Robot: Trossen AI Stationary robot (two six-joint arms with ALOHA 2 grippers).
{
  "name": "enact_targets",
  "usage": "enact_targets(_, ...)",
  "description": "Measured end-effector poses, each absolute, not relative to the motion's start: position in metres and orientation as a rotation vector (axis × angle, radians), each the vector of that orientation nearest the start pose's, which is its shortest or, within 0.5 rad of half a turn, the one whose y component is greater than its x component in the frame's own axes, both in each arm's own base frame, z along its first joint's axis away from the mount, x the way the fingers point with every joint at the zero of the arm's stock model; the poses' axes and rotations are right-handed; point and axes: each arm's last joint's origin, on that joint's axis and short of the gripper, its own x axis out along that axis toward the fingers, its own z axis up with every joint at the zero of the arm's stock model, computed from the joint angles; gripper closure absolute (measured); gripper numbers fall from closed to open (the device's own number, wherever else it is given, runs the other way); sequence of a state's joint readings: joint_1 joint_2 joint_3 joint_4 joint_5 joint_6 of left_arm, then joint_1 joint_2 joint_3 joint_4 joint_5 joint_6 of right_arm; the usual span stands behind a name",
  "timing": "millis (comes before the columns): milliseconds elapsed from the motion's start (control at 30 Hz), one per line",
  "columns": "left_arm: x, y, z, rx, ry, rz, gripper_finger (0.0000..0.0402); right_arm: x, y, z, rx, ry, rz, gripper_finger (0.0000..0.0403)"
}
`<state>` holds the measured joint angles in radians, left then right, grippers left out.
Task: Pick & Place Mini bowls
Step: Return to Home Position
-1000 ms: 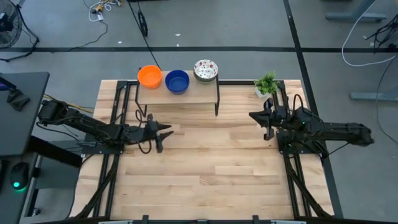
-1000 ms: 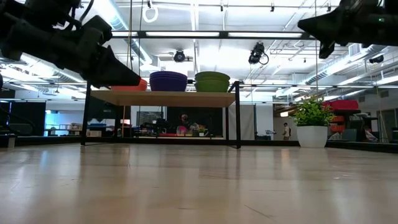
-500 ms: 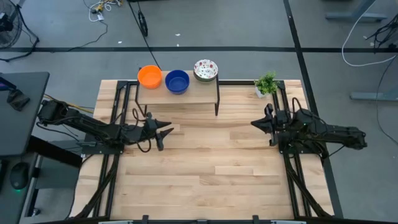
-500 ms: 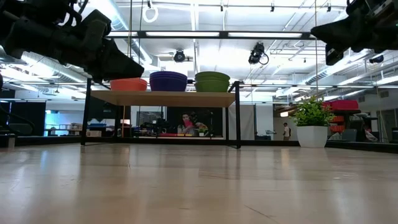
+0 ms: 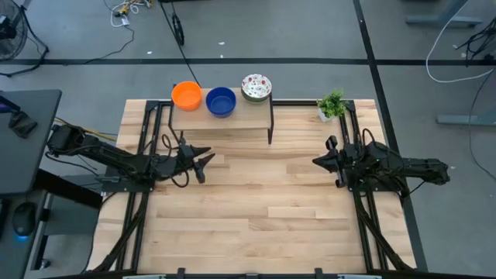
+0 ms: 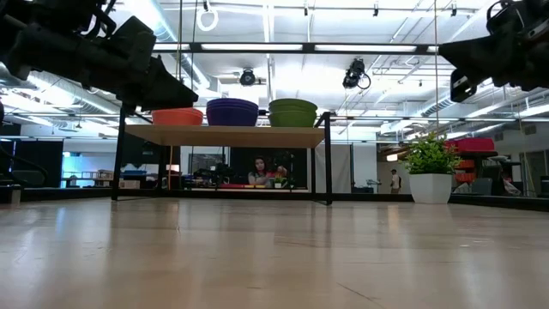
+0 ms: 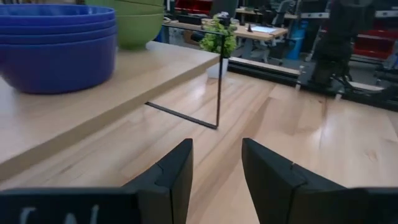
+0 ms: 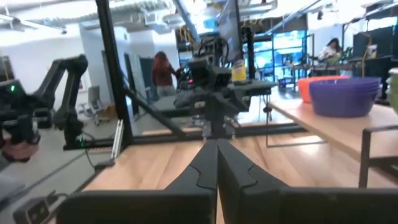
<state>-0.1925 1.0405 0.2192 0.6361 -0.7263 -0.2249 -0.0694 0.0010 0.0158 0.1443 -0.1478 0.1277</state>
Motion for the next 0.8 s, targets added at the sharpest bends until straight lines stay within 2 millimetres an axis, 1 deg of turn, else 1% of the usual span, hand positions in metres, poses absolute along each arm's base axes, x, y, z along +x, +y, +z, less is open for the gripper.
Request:
enact_targets(133,0.185,-0.016,0.177,-0.140,0.092,0.571,0.0259,0.096,0.000,0.179,0.096,-0.119,0.107,0.0401)
enact_targets(233,0.185,-0.016,0.179,-0.147,0.074,0.582,0.0259,0.096,0.001,0.178,0.091,-0.106,0.067,0.0401)
enact_targets(400,0.186,-0.016,0.180,-0.152,0.062,0.580,0.0259,0.097,0.003,0.170,0.093,-0.021,0.021,0.0401)
enact_targets(533,0.186,-0.016,0.180,-0.152,0.062,0.580,0.0260,0.098,0.005,0.169,0.093,-0.007,0.057,0.0400)
enact_targets(800,0.186,-0.016,0.181,-0.140,0.064,0.577,0.0260,0.098,0.006,0.168,0.091,0.002,0.060,0.0383)
